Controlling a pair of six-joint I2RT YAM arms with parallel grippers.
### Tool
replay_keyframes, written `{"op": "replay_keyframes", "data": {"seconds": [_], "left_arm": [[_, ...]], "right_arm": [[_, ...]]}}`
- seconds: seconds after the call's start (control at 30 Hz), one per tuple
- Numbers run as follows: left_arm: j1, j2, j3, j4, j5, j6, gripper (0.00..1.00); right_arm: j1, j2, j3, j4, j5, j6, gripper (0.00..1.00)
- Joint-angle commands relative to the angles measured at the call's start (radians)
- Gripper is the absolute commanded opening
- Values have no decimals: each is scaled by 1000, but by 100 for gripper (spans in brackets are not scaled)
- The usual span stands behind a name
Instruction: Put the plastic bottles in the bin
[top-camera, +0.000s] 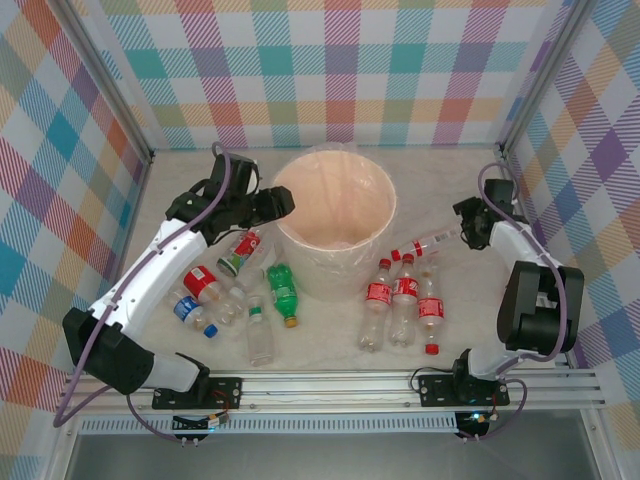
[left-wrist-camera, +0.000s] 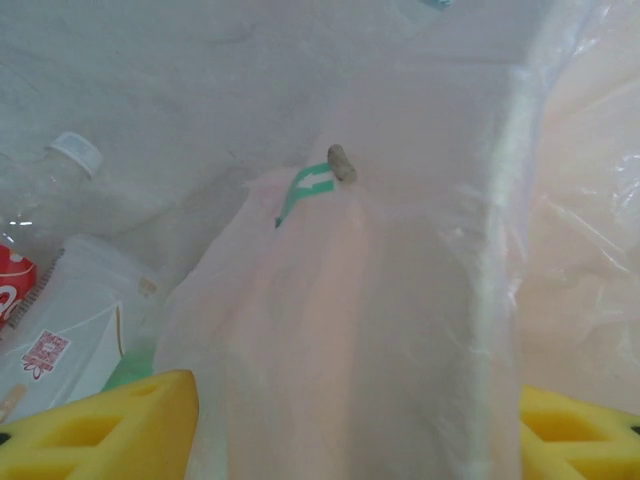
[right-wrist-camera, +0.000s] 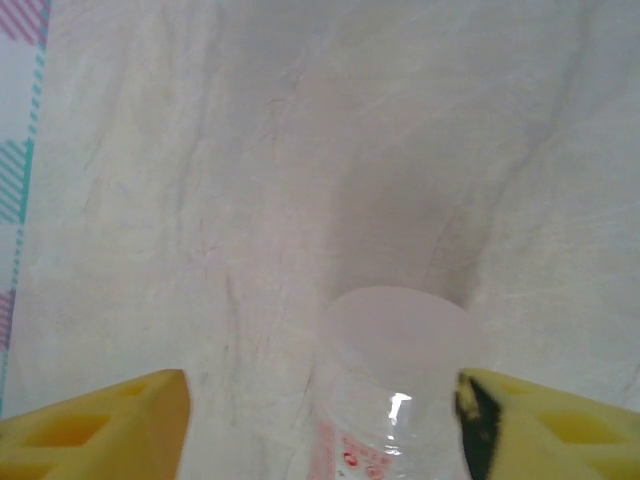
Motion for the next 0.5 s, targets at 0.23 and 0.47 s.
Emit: {"op": "replay_keyframes", "data": {"seconds": [0.23,0.47], "left_arm": [[-5,27,15,15,-11,-9,57],[-6,43,17,24,-29,-14,50]], "right_arm": [[67,155,29,15,-85,3,89],[75,225,28,61,-81,34,77]]}}
